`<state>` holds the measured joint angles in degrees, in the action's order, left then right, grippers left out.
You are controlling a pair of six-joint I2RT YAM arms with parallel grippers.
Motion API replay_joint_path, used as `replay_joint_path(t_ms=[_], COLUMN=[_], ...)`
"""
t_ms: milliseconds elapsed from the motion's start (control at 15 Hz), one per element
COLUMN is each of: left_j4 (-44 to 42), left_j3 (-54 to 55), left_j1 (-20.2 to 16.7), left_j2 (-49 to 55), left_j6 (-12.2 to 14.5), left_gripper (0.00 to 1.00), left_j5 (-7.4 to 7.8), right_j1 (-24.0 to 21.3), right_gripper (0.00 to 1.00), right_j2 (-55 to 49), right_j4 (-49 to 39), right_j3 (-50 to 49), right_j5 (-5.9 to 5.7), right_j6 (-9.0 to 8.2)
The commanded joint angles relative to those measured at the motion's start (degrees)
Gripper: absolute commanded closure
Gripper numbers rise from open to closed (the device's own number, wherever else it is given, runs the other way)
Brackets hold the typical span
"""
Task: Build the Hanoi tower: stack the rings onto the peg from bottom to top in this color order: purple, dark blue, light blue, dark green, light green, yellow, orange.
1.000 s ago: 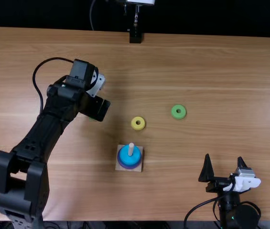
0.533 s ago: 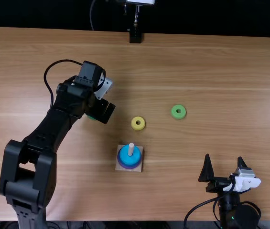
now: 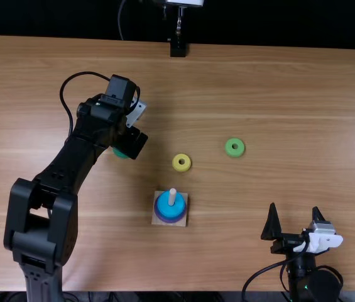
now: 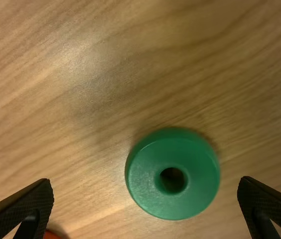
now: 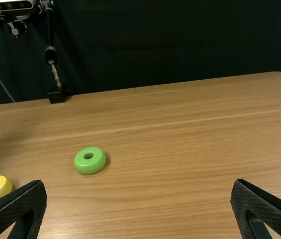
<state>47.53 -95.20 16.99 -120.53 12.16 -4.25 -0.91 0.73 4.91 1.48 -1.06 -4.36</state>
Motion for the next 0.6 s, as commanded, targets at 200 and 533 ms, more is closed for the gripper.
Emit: replay_joint_path(t_ms=[200, 533], left_j4=[-0.2, 0.1], left_j3=[-1.1, -0.8], left_j1=[2.1, 2.3], left_j2=[-1.6, -3.4], left_j6=[1.9, 2.0], left_gripper=[0.00, 0.00], left_j5=[-1.13, -0.92], right_j1=[-0.5, -0.5], right_gripper=[0.00, 0.00], right_j2=[-0.7, -0.7], right_j4=[1.3, 1.3], right_j3=[-0.6, -0.6], right_j5=[0.01, 0.01], right_j6=[0.14, 0.14])
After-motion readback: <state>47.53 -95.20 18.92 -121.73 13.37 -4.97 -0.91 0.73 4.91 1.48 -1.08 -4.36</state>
